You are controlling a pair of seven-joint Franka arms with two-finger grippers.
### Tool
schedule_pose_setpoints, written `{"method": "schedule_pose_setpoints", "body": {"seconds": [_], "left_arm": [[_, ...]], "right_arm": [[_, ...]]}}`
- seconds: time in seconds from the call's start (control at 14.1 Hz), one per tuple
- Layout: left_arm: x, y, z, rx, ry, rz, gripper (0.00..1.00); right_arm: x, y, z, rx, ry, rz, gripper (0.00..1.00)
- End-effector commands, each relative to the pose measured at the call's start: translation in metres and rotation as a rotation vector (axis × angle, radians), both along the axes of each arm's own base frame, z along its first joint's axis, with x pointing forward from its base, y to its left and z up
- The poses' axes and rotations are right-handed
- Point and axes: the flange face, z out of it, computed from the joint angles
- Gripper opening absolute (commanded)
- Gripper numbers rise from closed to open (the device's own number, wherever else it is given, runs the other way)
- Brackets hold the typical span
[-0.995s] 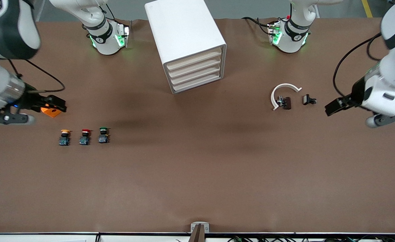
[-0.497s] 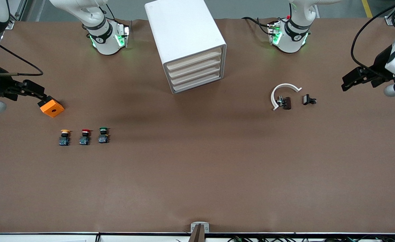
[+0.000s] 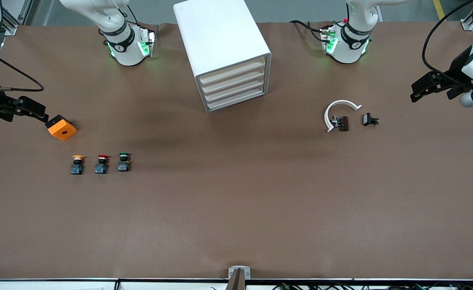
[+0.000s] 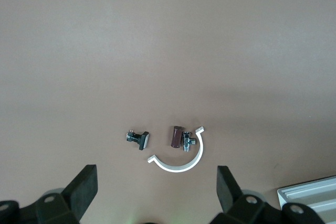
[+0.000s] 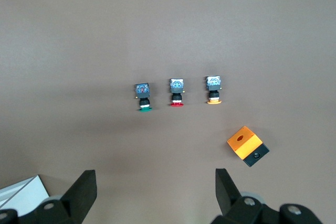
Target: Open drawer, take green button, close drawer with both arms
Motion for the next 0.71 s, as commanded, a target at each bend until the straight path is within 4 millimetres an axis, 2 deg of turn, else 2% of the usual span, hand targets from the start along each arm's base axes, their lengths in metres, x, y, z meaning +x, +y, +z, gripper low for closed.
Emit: {"method": "schedule_pose_setpoints", "body": {"seconds": [0.0, 0.64], "left_arm": [[-0.0045, 0.0059, 0.0001, -0.01, 0.007, -0.015, 1.0], [-0.0036, 0.0125, 0.0019, -0.003, 0.01, -0.02, 1.0]], "right_arm": [[0.0032, -0.0026, 0.0049, -0.013, 0.0, 0.003, 1.0], [0.0034, -0.0026, 0.005, -0.013, -0.002, 0.003, 1.0]]}}
